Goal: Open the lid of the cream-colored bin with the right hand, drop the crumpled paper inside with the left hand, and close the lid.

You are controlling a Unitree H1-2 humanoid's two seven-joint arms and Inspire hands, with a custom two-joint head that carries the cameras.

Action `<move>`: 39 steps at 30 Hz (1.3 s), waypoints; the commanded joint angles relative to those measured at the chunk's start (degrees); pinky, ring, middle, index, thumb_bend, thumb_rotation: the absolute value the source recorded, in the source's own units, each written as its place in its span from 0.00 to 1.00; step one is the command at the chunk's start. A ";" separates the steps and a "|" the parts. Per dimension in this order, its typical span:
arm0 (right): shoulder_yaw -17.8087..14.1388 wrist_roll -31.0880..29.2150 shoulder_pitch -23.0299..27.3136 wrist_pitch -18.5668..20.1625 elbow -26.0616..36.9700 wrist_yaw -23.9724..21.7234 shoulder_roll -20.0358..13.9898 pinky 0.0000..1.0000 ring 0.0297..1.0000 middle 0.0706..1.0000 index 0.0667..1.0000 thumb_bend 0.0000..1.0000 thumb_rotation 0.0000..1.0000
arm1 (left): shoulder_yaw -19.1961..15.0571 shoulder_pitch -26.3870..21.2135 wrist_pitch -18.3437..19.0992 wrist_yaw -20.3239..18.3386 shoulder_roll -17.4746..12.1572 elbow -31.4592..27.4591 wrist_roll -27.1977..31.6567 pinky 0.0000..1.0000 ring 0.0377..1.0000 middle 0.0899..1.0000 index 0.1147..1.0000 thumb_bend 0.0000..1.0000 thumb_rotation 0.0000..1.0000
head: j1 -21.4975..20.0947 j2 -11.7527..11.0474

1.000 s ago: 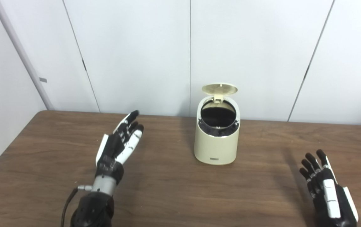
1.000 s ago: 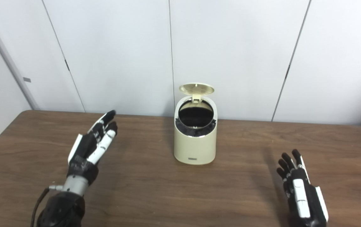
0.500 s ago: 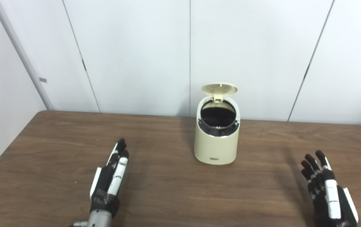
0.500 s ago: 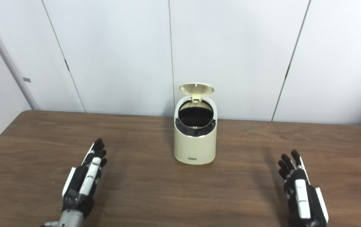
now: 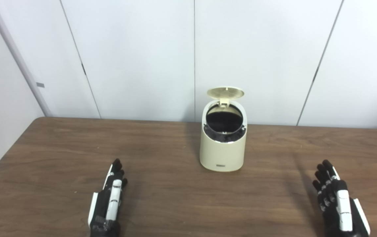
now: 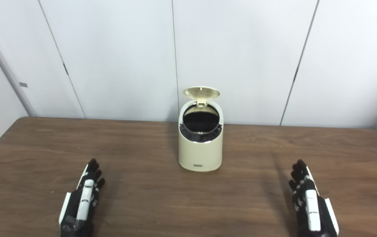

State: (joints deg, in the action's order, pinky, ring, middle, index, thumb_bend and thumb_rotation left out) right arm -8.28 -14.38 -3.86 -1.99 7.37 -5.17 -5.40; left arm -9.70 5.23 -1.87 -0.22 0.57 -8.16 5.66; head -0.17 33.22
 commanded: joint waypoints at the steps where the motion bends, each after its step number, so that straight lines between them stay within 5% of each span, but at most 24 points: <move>1: 0.14 0.35 -1.13 -0.74 0.53 -0.03 0.07 1.00 1.00 0.97 0.97 0.51 0.94 | -0.04 -0.76 -1.58 -0.32 -1.06 -0.03 0.89 1.00 1.00 1.00 1.00 0.42 0.88 | -0.71 0.28; 27: 1.10 4.46 -3.42 0.95 4.35 2.34 0.91 1.00 0.99 0.98 0.97 0.50 0.99 | 2.71 1.42 0.63 -3.70 -5.30 -1.48 3.29 1.00 1.00 1.00 1.00 0.43 0.93 | -4.50 2.43; 39: 1.68 5.61 2.62 4.80 5.57 2.32 -1.06 1.00 0.98 0.96 0.95 0.55 0.96 | 3.92 2.37 1.43 -1.86 -3.98 -2.33 0.77 1.00 1.00 1.00 1.00 0.40 0.96 | -3.76 1.10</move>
State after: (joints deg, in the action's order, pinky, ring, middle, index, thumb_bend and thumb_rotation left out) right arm -6.75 -9.34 -3.43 3.63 10.67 -2.62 -5.68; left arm -6.41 7.17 -0.77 -2.17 -3.72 -9.83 6.83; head -3.96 34.45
